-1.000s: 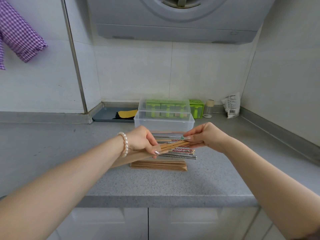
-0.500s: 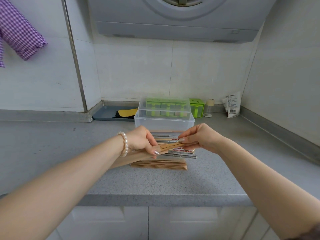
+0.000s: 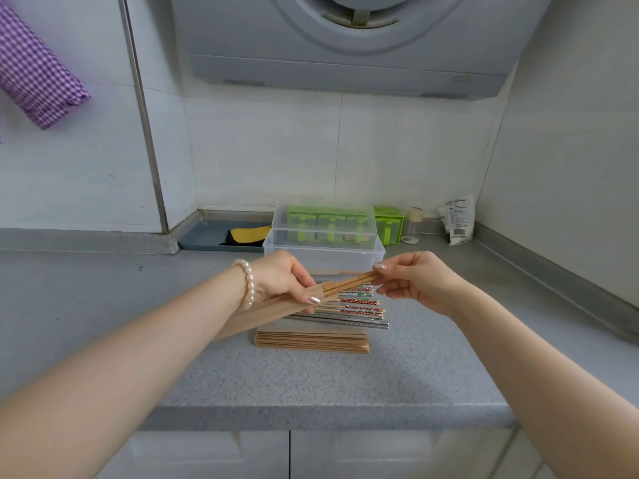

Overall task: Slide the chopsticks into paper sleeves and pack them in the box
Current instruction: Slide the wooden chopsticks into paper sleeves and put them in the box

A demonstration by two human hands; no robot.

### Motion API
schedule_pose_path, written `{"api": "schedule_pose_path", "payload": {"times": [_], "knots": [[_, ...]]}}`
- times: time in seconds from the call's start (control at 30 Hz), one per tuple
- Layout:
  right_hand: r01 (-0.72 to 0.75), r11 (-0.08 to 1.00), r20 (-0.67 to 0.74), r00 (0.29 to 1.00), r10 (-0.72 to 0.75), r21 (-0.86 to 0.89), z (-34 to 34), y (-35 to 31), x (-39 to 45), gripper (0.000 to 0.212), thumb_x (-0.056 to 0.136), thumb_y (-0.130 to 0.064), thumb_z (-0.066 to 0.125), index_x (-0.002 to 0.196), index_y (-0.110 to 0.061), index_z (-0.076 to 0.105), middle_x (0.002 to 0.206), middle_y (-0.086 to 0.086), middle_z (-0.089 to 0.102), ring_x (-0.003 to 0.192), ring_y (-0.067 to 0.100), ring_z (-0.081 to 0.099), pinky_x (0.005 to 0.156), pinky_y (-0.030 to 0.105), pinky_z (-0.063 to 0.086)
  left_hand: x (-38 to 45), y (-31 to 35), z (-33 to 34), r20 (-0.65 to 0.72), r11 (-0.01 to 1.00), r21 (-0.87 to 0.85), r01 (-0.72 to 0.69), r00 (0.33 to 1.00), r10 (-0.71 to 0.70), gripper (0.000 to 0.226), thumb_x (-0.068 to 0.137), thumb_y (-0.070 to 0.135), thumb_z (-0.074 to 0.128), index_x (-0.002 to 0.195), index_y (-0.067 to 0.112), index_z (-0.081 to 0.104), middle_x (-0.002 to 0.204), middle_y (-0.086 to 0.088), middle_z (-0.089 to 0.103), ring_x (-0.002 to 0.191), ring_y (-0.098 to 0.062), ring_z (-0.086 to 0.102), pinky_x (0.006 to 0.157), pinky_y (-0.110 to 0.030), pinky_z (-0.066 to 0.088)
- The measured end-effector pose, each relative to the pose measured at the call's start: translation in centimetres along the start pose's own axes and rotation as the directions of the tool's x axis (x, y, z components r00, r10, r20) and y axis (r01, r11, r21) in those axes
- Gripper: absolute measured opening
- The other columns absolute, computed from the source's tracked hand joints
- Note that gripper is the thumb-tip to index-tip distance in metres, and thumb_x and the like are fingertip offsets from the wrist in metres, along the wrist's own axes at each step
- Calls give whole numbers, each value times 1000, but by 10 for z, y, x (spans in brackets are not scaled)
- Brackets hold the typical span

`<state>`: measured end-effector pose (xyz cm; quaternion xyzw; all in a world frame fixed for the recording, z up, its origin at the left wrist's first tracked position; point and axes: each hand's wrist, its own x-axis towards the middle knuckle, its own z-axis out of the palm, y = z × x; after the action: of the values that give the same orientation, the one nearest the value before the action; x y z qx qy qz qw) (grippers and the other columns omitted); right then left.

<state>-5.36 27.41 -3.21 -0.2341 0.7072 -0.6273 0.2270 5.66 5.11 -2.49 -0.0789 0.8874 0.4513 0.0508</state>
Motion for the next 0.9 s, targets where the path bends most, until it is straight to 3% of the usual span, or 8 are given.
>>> {"api": "schedule_pose_path", "payload": {"times": [0.1, 0.2, 0.27, 0.4, 0.53, 0.67, 0.8, 0.9], "knots": [[45, 994, -90, 995, -36, 99, -1, -1, 5, 5, 80, -3, 65, 82, 2, 67, 67, 9, 72, 56, 15, 67, 54, 22, 55, 7, 12, -2, 6, 999, 30, -25, 1000, 25, 10, 73, 12, 76, 82, 16, 74, 78, -1, 74, 83, -11, 65, 83, -28, 52], [86, 984, -224, 973, -51, 153, -15, -11, 18, 5, 82, 2, 61, 79, 1, 65, 62, 9, 70, 51, 13, 66, 54, 22, 57, 18, 28, -18, -203, 989, 134, -64, 975, 90, 31, 71, 31, 78, 98, 16, 71, 91, 11, 65, 90, -7, 57, 85, -22, 42], [118, 977, -350, 935, -50, 176, -34, -20, 28, 6, 83, 4, 60, 79, 1, 64, 57, 7, 69, 48, 12, 65, 52, 21, 56, 26, 34, -38, -403, 988, 110, -105, 904, 141, 41, 73, 39, 75, 103, 13, 69, 95, 9, 62, 93, -9, 56, 87, -23, 42], [120, 973, -542, 840, 5, 195, -67, -33, 62, 10, 83, 4, 61, 73, 0, 59, 42, 3, 62, 38, 8, 60, 42, 18, 52, 51, 20, -73, -638, 993, 50, -103, 762, 111, 19, 85, 27, 65, 92, 10, 70, 86, -2, 61, 83, -16, 55, 75, -24, 40], [17, 990, -615, 785, 72, 139, -68, -28, 110, 10, 79, 5, 64, 71, 3, 58, 47, 11, 63, 31, 12, 57, 36, 23, 51, 79, -2, -68, -544, 988, 154, -11, 834, 94, 20, 88, 20, 60, 99, 8, 71, 97, -3, 68, 80, -13, 56, 75, -24, 39], [-78, 997, -631, 772, 70, 14, -52, -19, 161, 10, 76, 1, 71, 71, 2, 62, 62, 17, 63, 34, 16, 58, 51, 35, 58, 110, -19, -59, -455, 971, 237, 6, 884, 105, 21, 91, 21, 56, 102, 13, 71, 107, 1, 68, 87, -16, 61, 77, -29, 48], [-177, 984, -628, 769, 120, -28, -30, -10, 192, 15, 76, -1, 71, 68, 3, 59, 57, 16, 61, 31, 18, 56, 41, 32, 55, 126, -33, -50, -339, 916, 397, 59, 937, 87, 16, 91, 36, 53, 94, 32, 68, 93, 17, 63, 92, -11, 58, 84, -33, 46], [-218, 975, -628, 764, 148, -35, -18, -2, 207, 25, 79, -4, 70, 61, -1, 53, 59, 16, 62, 51, 26, 65, 61, 42, 60, 133, -44, -48, -335, 923, 383, 43, 937, 95, 13, 88, 40, 56, 77, 42, 61, 85, 25, 58, 98, -11, 57, 94, -41, 42]]}}
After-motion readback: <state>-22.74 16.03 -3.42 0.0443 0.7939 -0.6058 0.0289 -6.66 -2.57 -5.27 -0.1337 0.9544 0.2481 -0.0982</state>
